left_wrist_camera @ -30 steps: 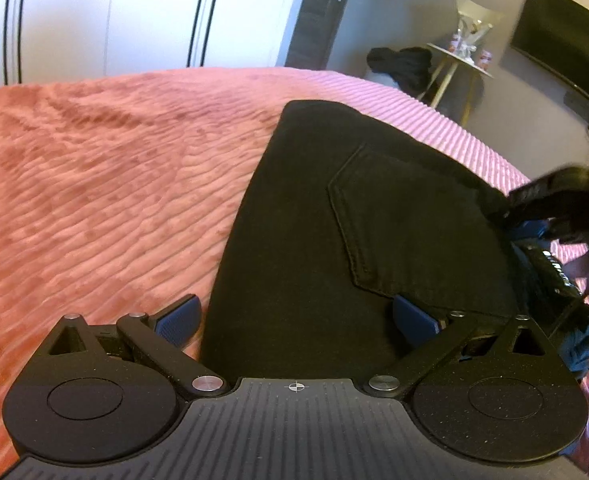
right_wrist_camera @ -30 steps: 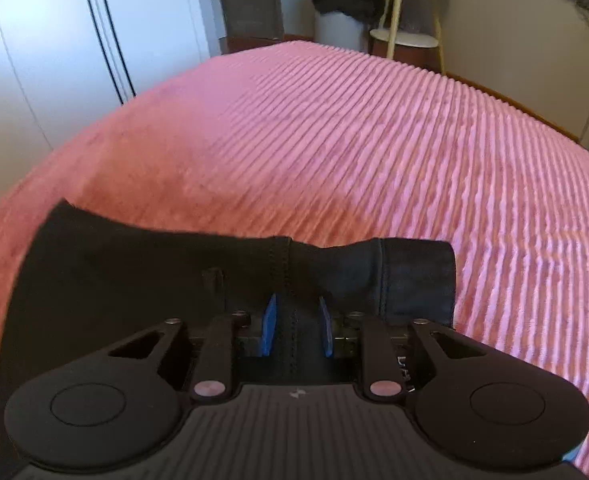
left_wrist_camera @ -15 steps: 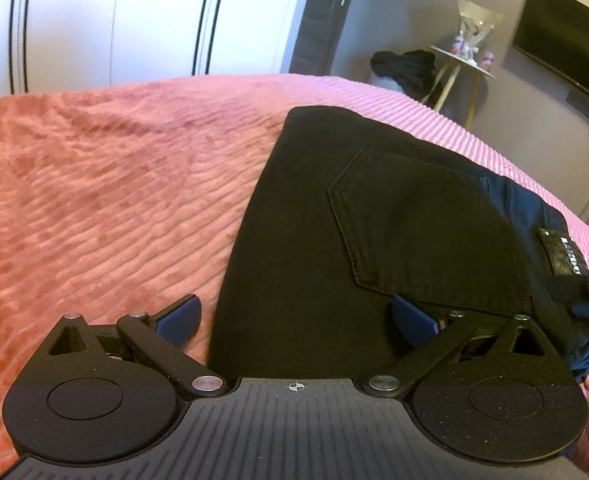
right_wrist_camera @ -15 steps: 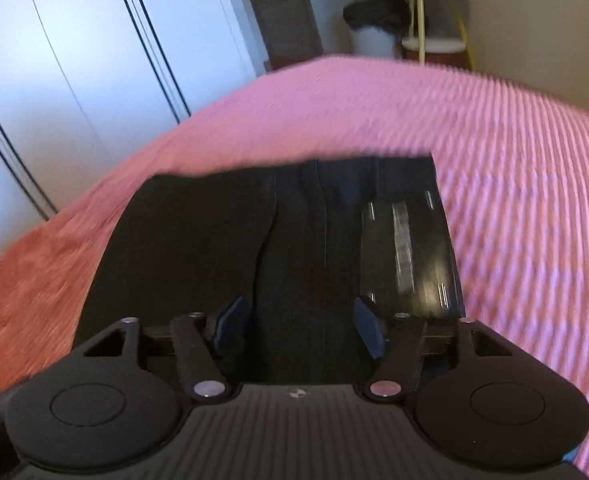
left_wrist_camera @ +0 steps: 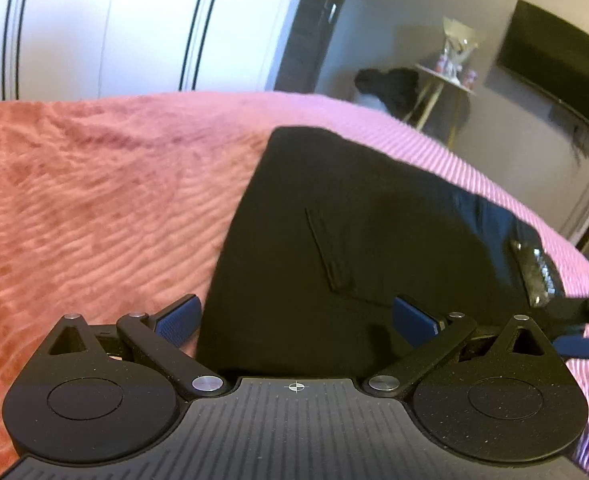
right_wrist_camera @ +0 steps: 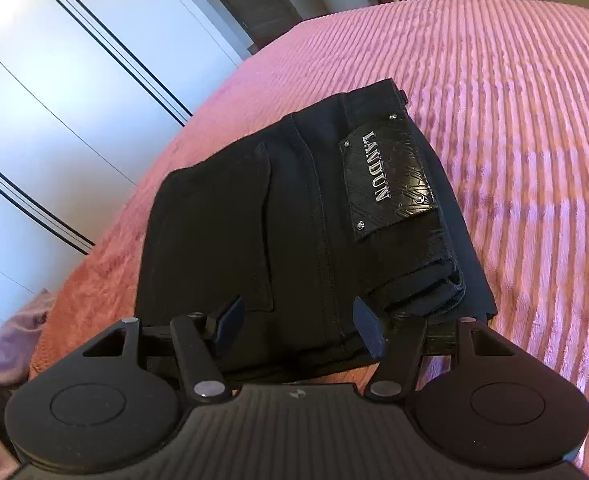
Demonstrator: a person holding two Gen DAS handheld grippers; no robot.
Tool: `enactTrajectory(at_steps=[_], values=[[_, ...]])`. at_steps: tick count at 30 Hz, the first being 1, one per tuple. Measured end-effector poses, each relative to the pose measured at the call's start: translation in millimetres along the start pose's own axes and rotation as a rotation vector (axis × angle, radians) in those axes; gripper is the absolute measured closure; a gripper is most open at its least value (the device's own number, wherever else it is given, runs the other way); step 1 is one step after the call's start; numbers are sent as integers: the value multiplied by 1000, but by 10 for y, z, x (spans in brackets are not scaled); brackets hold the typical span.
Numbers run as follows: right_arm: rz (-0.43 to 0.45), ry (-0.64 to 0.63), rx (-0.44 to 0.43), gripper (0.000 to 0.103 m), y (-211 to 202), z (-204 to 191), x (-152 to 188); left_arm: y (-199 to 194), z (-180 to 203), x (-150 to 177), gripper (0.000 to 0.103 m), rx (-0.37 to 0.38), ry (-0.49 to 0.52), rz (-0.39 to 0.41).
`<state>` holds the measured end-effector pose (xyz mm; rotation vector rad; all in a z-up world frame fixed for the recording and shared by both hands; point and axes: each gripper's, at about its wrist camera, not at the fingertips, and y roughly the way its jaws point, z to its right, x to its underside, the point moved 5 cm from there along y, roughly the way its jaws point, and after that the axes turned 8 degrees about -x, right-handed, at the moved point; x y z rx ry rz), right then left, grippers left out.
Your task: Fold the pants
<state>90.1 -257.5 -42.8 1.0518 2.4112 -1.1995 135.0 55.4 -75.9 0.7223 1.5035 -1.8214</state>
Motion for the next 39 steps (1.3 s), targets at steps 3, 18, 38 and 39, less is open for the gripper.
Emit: enactTrajectory(at_steps=[3, 18, 38, 39], values=[[38, 88, 5, 35, -166, 152, -22, 22, -7, 14, 0, 3, -2, -13], [60, 365, -48, 27, -322, 921, -168, 105, -456, -141, 0, 174, -338, -112], [-125, 243, -306, 16, 452, 1167, -726, 1033, -414, -435, 0, 584, -427, -387], [-131, 239, -317, 16, 481, 1158, -749, 1072, -380, -447, 0, 591, -413, -391]])
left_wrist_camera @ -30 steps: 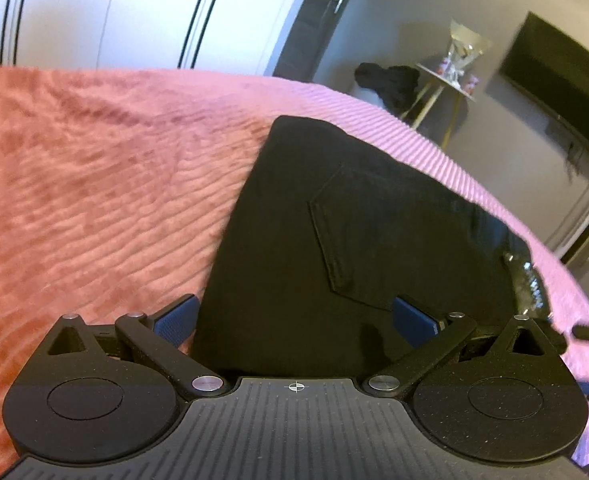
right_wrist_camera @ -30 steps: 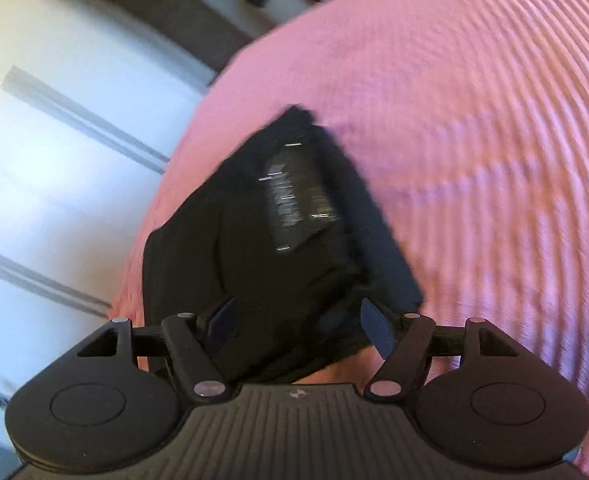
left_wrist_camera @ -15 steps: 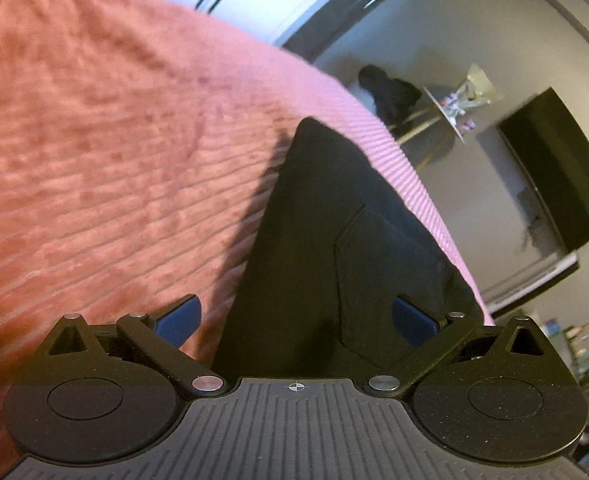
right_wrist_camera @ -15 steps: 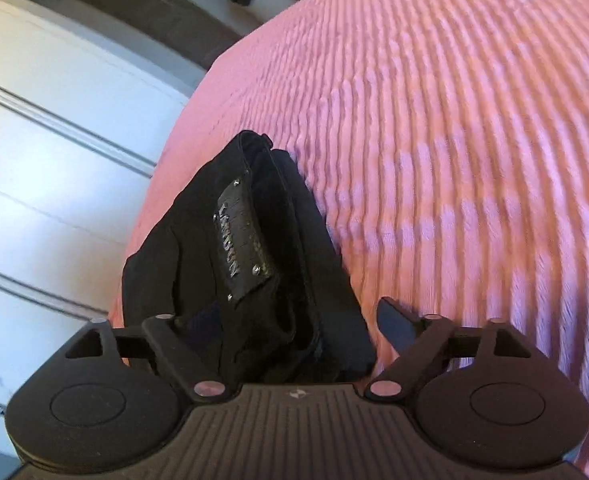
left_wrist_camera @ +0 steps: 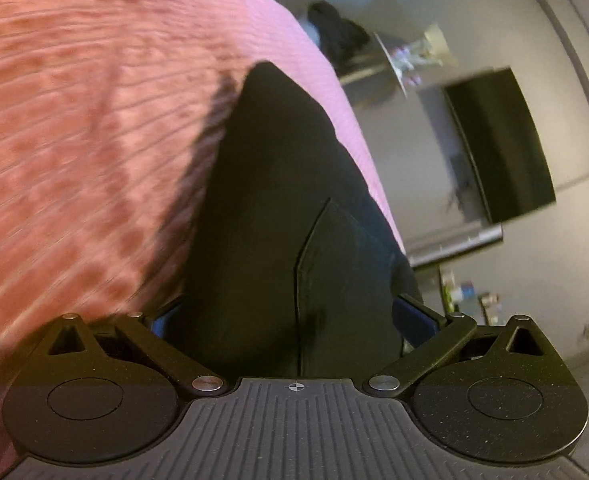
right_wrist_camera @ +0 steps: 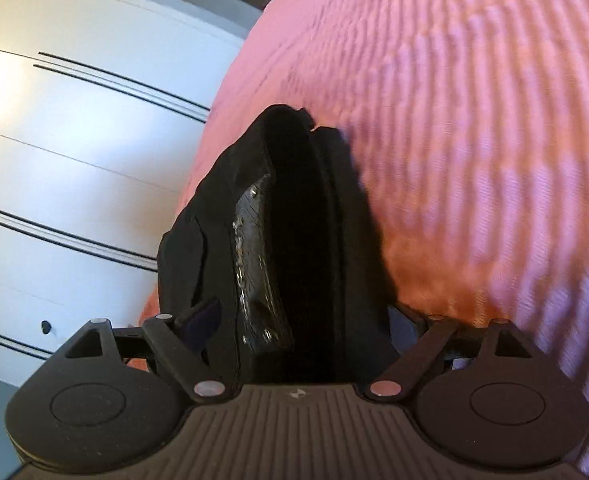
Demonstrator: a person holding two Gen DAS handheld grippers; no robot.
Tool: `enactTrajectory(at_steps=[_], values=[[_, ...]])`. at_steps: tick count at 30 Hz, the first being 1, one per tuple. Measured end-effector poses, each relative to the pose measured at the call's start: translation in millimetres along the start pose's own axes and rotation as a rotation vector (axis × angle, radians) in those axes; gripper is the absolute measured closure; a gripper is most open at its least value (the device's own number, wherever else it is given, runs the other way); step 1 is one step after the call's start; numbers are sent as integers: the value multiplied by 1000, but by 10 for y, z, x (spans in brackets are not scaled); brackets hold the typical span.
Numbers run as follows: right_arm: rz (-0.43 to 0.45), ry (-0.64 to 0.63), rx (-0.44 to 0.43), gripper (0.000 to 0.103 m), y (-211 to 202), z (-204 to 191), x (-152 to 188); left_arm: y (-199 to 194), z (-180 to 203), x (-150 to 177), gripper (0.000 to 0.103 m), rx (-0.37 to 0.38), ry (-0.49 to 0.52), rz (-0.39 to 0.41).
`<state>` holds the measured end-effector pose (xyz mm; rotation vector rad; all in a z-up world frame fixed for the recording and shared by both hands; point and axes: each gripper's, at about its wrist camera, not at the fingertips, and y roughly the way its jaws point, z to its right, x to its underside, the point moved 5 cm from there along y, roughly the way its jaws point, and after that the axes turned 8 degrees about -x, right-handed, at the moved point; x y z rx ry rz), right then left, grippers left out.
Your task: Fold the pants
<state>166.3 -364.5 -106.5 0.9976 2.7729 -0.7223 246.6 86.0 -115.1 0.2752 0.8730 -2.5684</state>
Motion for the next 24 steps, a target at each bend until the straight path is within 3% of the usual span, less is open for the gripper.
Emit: enactTrajectory(at_steps=[6, 10, 12, 18, 24], values=[[-37, -27, 1, 16, 285, -73, -112, 229, 42, -153, 0, 35, -16, -9], [-55, -86, 104, 17, 443, -255, -87, 270, 36, -215, 0, 70, -60, 5], [-56, -130, 130, 33, 444, -379, -52, 262, 70, -211, 0, 69, -43, 16], [-14, -206, 139, 45, 507, -796, -63, 174, 130, -217, 0, 86, -25, 51], [4, -282, 56, 55, 651, -1264, -146, -38, 298, -284, 0, 88, 1, 145]])
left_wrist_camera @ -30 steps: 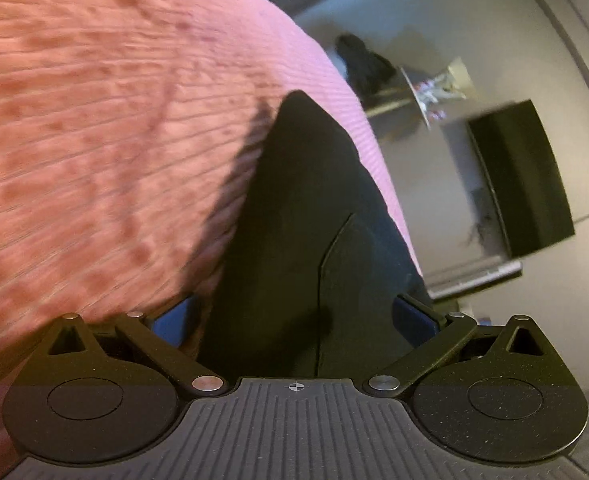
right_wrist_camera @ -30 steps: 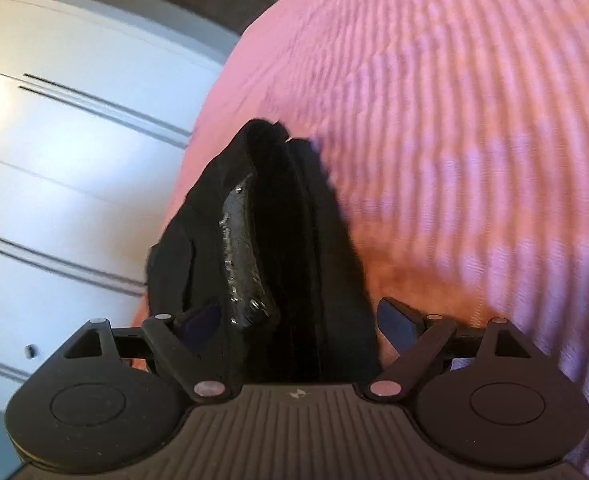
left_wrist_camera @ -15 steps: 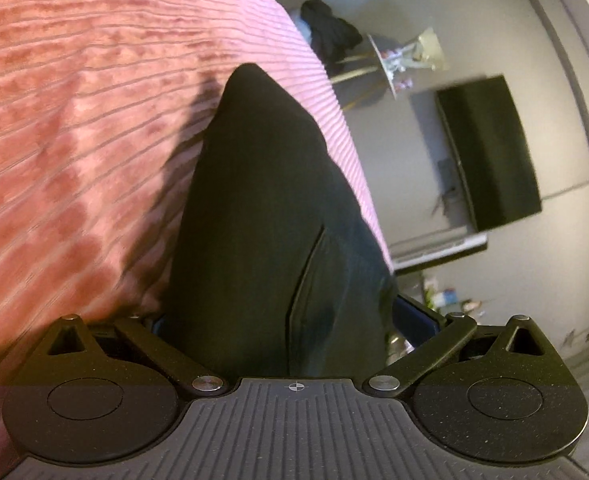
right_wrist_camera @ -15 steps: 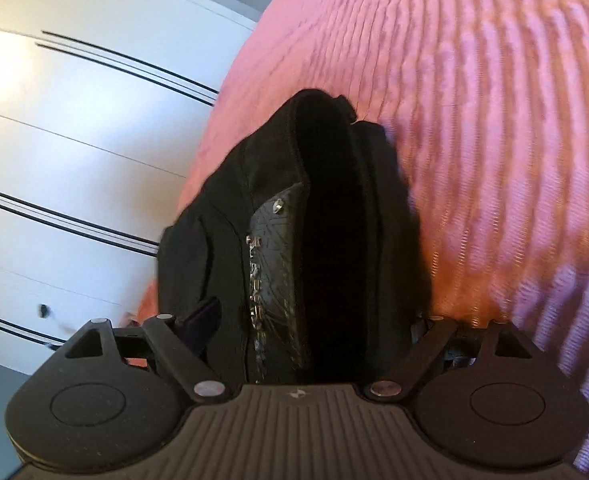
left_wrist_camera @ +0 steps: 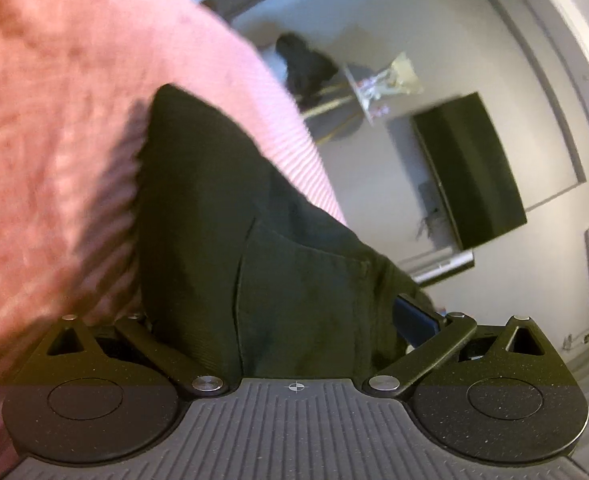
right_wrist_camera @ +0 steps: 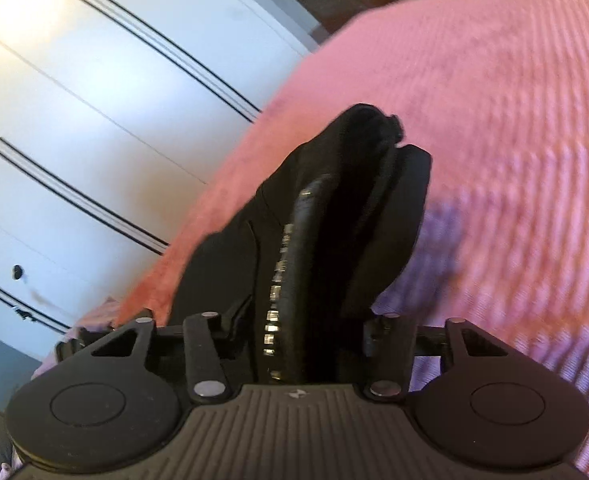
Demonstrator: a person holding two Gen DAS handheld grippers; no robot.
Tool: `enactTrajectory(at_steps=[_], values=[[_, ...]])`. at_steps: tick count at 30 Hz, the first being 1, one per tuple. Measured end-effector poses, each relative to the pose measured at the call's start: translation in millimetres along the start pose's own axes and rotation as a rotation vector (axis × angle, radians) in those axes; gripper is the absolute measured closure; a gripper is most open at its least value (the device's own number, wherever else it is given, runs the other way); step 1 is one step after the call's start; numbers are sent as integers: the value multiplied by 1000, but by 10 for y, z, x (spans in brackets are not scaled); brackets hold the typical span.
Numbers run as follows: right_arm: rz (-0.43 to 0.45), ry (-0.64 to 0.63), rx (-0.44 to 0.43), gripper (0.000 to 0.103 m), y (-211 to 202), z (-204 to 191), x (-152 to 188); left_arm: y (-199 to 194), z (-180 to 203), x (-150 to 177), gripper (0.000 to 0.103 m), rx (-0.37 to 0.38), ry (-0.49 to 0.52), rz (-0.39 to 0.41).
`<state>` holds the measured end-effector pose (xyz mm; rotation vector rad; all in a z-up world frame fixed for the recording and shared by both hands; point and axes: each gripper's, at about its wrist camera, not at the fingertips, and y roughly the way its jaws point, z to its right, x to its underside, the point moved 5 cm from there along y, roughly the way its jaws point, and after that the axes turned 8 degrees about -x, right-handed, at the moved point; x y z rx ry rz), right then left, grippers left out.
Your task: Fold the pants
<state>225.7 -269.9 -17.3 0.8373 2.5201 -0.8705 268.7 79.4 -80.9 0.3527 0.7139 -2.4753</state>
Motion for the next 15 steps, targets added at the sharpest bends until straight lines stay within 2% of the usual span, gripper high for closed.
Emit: enactTrajectory(at_steps=[6, 8, 9, 10, 11, 12, 14, 15], values=[[42, -120, -58, 60, 177, -456, -277, -366, 170, -208, 0, 19, 55, 213], [70, -159, -10, 60, 218, -502, -380, -439, 212, -250, 0, -16, 103, 282], [80, -195, 62, 57, 238, -506, -427, -460, 197, -276, 0, -78, 117, 313], [90, -210, 134, 53, 257, -485, -469, -462, 147, -316, 0, -174, 116, 328], [114, -196, 204, 44, 246, -436, -492, -468, 71, -358, 0, -278, 91, 344], [141, -197, 258, 43, 227, -408, -493, -497, 16, -383, 0, -367, 76, 376], [153, -240, 295, 43, 187, -426, -421, -581, 1, -401, 0, -474, 102, 452], [150, -249, 280, 43, 201, -455, -355, -596, 43, -398, 0, -492, 118, 471]])
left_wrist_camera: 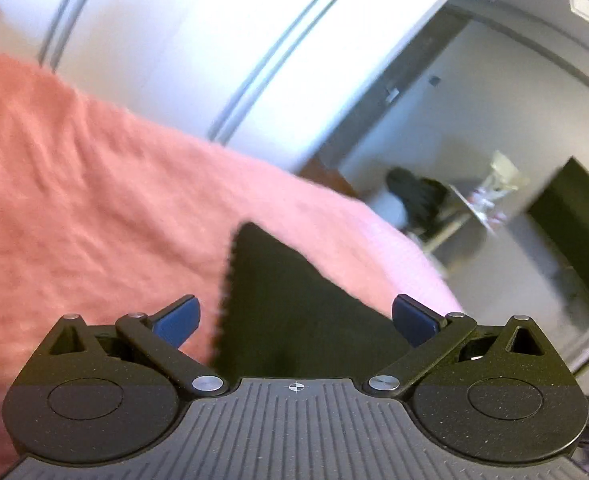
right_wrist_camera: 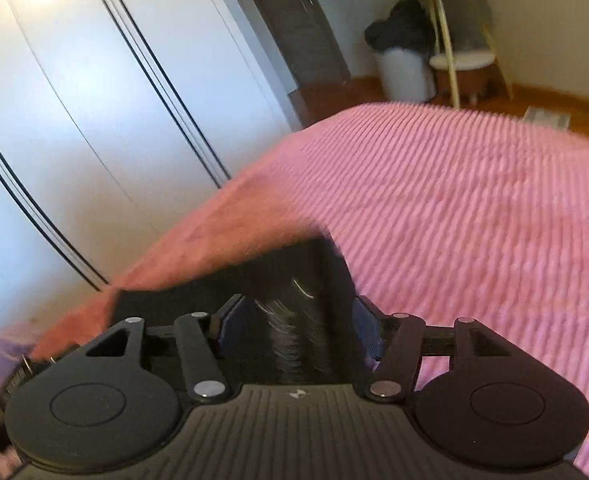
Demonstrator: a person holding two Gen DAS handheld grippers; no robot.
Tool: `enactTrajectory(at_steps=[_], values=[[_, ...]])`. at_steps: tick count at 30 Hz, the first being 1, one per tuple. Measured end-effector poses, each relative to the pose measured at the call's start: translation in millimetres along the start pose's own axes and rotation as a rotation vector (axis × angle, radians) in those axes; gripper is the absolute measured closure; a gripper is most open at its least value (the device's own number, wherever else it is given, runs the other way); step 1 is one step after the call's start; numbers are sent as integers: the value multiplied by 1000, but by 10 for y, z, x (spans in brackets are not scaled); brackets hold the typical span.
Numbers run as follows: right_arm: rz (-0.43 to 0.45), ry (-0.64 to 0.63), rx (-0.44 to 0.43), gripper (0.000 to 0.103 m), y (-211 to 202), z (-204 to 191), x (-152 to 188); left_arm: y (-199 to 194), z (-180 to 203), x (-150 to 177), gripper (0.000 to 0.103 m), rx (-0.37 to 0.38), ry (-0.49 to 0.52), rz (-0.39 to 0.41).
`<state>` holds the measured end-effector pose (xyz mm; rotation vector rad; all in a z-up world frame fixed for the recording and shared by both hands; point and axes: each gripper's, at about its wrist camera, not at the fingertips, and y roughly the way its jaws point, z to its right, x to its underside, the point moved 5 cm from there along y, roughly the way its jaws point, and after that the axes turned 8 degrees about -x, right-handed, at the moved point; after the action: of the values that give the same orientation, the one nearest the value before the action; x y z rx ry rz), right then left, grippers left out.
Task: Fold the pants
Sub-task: 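Lay the trousers flat and open both tools, pulling them back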
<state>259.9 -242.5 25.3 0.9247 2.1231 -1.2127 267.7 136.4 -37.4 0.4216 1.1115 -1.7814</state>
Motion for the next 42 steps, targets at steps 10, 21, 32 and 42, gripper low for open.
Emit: enactTrajectory(at_steps=[10, 21, 32, 42], values=[[-103, 45, -24, 83, 257, -64, 759, -72, 598, 642, 0, 66, 287, -143], [-146, 2, 38, 103, 368, 94, 881, -216, 749, 1313, 0, -65, 624, -121], [-287, -187, 152, 65, -156, -164, 1435, -830, 740, 1607, 0, -150, 689, -80], [-118, -252, 167, 4, -924, -741, 1665, -1406, 541, 1498, 0, -245, 587, -78]])
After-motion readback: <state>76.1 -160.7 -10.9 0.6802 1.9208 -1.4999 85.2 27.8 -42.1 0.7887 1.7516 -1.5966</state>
